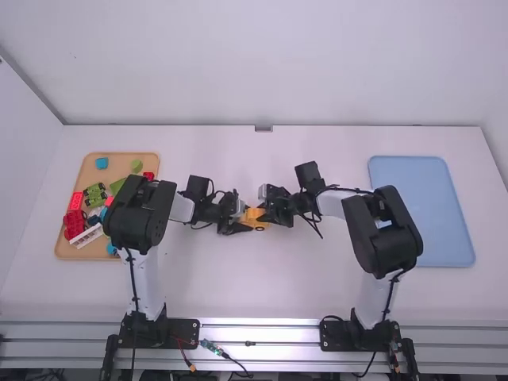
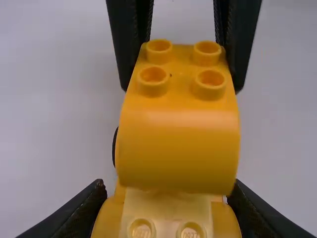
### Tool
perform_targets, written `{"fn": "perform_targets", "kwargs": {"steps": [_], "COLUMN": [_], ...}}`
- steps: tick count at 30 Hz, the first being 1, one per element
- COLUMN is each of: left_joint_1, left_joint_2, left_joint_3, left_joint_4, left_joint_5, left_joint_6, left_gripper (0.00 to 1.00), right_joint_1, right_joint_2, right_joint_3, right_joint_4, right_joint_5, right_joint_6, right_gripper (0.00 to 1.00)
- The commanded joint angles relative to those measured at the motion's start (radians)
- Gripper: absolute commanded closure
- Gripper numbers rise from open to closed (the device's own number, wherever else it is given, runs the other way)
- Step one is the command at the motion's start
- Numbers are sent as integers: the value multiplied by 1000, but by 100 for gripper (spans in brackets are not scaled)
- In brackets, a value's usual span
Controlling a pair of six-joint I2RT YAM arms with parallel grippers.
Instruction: Assemble lego blocks to make yellow taxi
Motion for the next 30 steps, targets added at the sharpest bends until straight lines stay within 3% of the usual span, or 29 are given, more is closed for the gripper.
{"fn": "perform_targets", "kwargs": {"steps": [1, 20, 30], "left_joint_1": [-6, -6, -5], "left_joint_2": [19, 19, 19], "left_joint_3": [-36, -17, -26], "left_joint_4": [-20, -53, -34], "left_joint_5": [-120, -117, -118], "left_joint_6": [12, 18, 21], "left_gripper": [70, 71, 72], "right_joint_1": [-3, -1, 48], "right_joint_2": [12, 73, 83], "right_joint_3": [19, 50, 80], "right_joint_4": [-2, 11, -23], "right_joint_5": [-13, -69, -19], "right_joint_6": [2, 2, 4], "right_gripper": [100, 100, 100]}}
